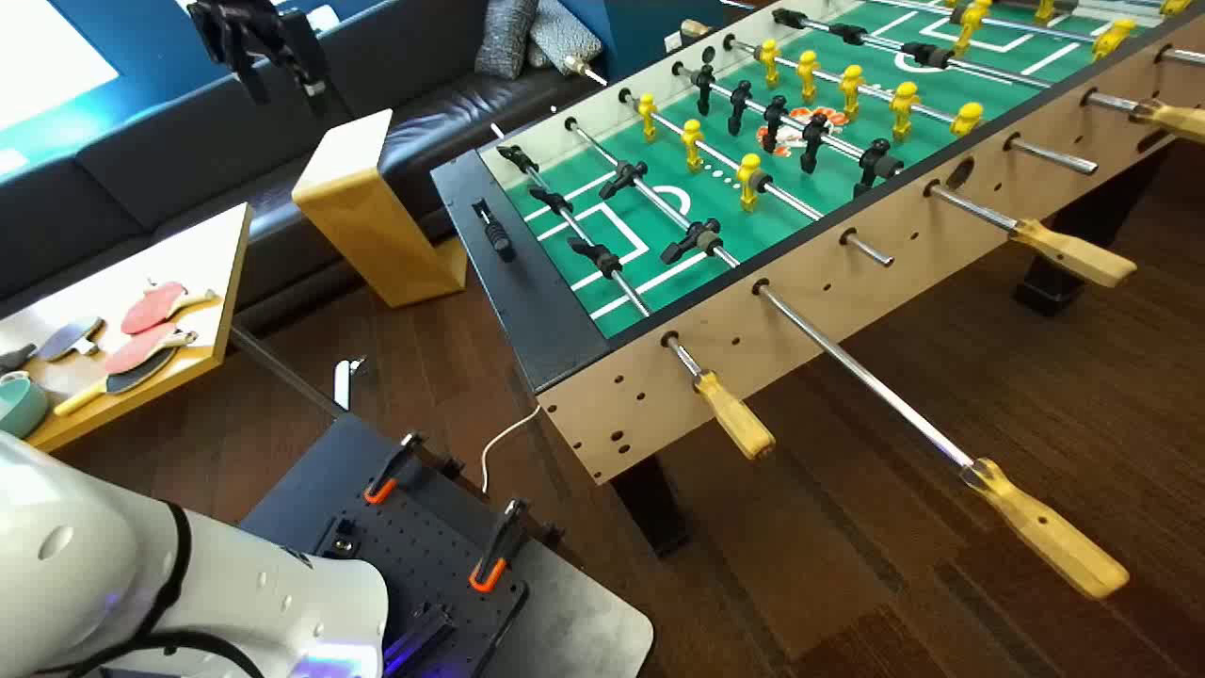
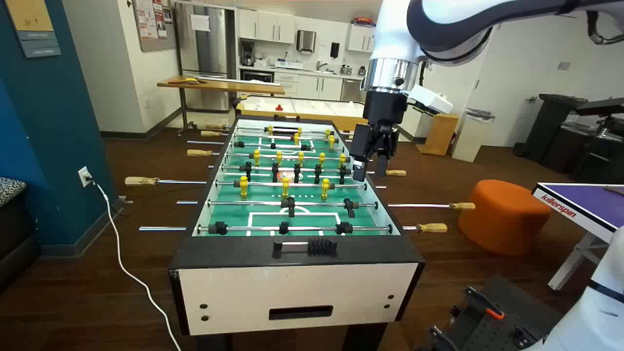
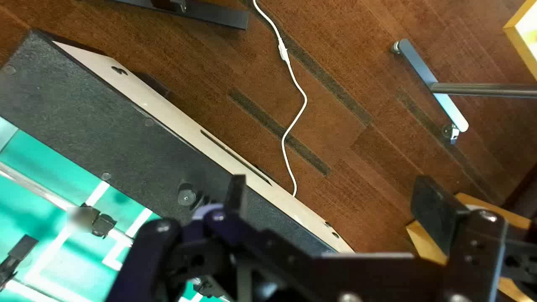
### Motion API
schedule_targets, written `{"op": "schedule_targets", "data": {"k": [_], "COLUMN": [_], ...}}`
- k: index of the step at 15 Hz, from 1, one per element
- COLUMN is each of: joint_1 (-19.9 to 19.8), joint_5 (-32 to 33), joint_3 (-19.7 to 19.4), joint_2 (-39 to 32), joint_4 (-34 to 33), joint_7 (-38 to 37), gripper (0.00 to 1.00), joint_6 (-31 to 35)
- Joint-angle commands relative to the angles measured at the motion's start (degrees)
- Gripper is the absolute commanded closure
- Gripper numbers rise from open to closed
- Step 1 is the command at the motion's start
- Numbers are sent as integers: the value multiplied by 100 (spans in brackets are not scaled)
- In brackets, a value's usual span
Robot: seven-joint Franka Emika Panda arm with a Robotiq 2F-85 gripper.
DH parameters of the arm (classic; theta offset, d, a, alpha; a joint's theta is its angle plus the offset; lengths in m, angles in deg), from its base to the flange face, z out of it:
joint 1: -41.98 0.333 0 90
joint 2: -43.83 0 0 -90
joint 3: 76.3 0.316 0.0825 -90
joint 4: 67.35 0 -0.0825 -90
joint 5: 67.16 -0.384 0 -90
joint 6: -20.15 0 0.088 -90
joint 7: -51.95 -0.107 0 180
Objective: Twist and then pull the first rod on the right side of the foosball table
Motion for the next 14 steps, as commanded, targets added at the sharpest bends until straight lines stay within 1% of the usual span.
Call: {"op": "schedule_targets", "data": {"k": [1,7,10,14], "joint_1": [-63,-89,-269,-672], "joint_5": [-10,1,-7,-56], "joint_3": [57,35,-140,-589], "joint_2": [-1,14,100,209], "joint_4": [-14,-8,27,192], "joint_7": [8,-1,56,277], "gripper": [0,0,0,0], "joint_6": [-18,26,133,239]}}
